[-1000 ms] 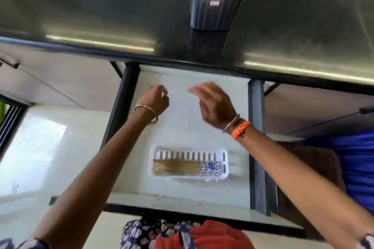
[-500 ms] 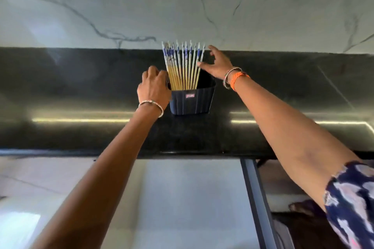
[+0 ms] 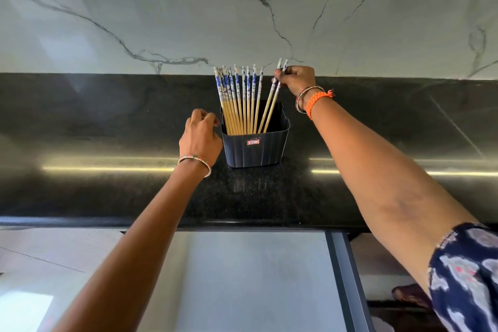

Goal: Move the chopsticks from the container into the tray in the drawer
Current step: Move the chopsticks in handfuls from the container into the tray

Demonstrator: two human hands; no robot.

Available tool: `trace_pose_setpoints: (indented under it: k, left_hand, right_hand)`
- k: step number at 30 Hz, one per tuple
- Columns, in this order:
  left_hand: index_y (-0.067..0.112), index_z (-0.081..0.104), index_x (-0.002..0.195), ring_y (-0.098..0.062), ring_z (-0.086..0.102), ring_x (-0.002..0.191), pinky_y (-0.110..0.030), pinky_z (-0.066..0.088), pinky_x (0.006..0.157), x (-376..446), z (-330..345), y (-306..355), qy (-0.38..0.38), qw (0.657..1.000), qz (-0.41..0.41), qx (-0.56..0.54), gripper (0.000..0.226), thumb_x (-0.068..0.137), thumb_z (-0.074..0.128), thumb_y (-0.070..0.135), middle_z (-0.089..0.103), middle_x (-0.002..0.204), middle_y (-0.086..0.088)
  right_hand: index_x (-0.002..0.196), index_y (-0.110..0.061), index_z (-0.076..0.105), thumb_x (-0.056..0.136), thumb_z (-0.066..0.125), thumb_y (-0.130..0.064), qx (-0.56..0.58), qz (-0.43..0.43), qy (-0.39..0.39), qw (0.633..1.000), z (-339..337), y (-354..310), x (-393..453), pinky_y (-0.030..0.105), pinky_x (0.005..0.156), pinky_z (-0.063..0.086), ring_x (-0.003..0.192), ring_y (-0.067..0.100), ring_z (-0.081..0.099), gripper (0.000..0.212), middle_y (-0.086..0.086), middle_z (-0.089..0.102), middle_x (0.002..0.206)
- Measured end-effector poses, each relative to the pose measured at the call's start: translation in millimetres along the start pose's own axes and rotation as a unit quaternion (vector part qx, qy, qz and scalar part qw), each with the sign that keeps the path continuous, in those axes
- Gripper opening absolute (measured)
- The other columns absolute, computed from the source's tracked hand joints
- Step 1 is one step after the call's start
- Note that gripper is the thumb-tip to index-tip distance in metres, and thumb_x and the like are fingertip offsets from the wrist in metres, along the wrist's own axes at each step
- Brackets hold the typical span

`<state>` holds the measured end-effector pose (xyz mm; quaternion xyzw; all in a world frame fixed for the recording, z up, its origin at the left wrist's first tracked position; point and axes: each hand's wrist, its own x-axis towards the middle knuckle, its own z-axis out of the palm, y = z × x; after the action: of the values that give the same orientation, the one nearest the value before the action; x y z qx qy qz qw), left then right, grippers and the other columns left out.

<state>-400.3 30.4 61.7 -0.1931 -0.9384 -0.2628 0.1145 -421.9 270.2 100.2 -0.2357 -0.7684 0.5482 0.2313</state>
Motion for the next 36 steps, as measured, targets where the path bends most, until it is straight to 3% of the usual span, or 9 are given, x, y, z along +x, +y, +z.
trace_pose_setpoints:
  k: [4,12,17,19,21,23,29,33,36]
  left_hand:
    - [0.002,0.060,0.105,-0.030,0.057,0.102,-0.032,0.050,0.078,-17.4,-17.0,24.1,0.016,0.996,0.019,-0.091,0.032,0.081,0.043,-0.010,0.055,0.115,-0.015]
    - [0.011,0.032,0.140,-0.028,0.032,0.135,-0.044,0.025,0.112,-71.7,-56.6,83.6,-0.024,0.985,0.159,-0.062,0.054,0.088,0.042,0.004,0.039,0.144,-0.012]
    - [0.019,0.056,0.098,-0.030,0.059,0.082,-0.038,0.045,0.078,-126.9,-64.9,63.8,-0.243,0.962,0.120,-0.043,0.025,0.096,0.031,0.025,0.063,0.091,-0.010]
    - [0.017,0.055,0.079,-0.025,0.051,0.068,-0.031,0.042,0.062,-163.0,-60.2,38.0,-0.322,0.941,0.071,-0.074,0.025,0.094,0.036,0.016,0.056,0.073,-0.005]
    - [0.013,0.059,0.082,-0.026,0.051,0.074,-0.030,0.041,0.067,-205.2,-50.6,7.3,-0.388,0.920,0.051,-0.025,0.022,0.089,0.039,0.006,0.055,0.077,-0.005]
    - [0.013,0.059,0.080,-0.021,0.048,0.071,-0.025,0.037,0.067,-247.5,-43.4,-22.5,-0.480,0.877,0.023,0.004,0.024,0.085,0.040,0.000,0.054,0.076,-0.003]
    - [0.016,0.059,0.071,-0.015,0.040,0.054,-0.022,0.033,0.049,-330.1,-31.1,-87.7,-0.647,0.756,-0.081,-0.062,0.032,0.083,0.038,-0.005,0.050,0.062,-0.001]
    - [0.009,0.067,0.102,-0.028,0.063,0.097,-0.031,0.046,0.088,-363.6,-15.3,-120.6,-0.415,0.899,-0.132,-0.054,0.021,0.088,0.053,0.009,0.070,0.103,-0.014]
    - [0.009,0.060,0.118,-0.032,0.059,0.111,-0.033,0.042,0.097,-383.9,-8.6,-134.2,-0.362,0.900,-0.233,-0.062,0.030,0.090,0.055,0.020,0.064,0.121,-0.015]
  right_hand:
    - [0.086,0.008,0.070,0.085,0.066,-0.009,0.089,-0.014,0.091,0.992,-34.6,-14.2,-20.1,0.012,0.039,0.040,0.036,0.000,0.050,0.018,-0.007,0.061,0.051]
    - [0.063,-0.011,0.063,0.085,0.063,-0.002,0.368,0.001,0.179,0.912,-104.3,-42.6,-130.9,0.013,0.046,0.046,0.041,0.002,0.057,0.024,-0.007,0.064,0.043]
    - [0.071,-0.011,0.061,0.089,0.060,-0.008,0.459,0.125,0.153,0.866,-82.3,-0.8,-238.5,0.012,0.051,0.051,0.053,0.003,0.062,0.018,-0.003,0.068,0.057]
    - [0.080,-0.003,0.062,0.088,0.060,-0.006,0.354,0.174,0.168,0.904,-70.9,30.9,-281.3,0.018,0.055,0.053,0.065,0.016,0.063,0.009,0.010,0.065,0.073]
    - [0.112,0.005,0.055,0.087,0.059,-0.010,-0.019,0.146,0.163,0.975,-58.7,69.9,-333.7,0.033,0.085,0.051,0.102,0.036,0.058,0.030,0.025,0.060,0.109]
    - [0.136,-0.001,0.041,0.085,0.059,-0.017,-0.323,-0.025,0.062,0.944,-49.1,103.3,-392.9,0.043,0.108,0.028,0.131,0.037,0.040,0.056,0.025,0.044,0.138]
    - [0.129,-0.017,0.055,0.091,0.056,-0.009,-0.296,-0.167,-0.380,0.860,-16.7,159.3,-496.0,0.039,0.072,0.047,0.082,0.034,0.061,0.039,0.017,0.064,0.083]
    - [0.129,-0.022,0.055,0.092,0.050,-0.003,-0.319,-0.089,-0.412,0.849,-5.4,184.7,-513.1,0.033,0.070,0.042,0.086,0.031,0.060,0.042,0.016,0.060,0.082]
    - [0.131,-0.025,0.053,0.089,0.049,0.003,-0.346,-0.069,-0.414,0.839,-4.5,195.6,-519.9,0.033,0.071,0.045,0.085,0.031,0.061,0.050,0.015,0.060,0.083]
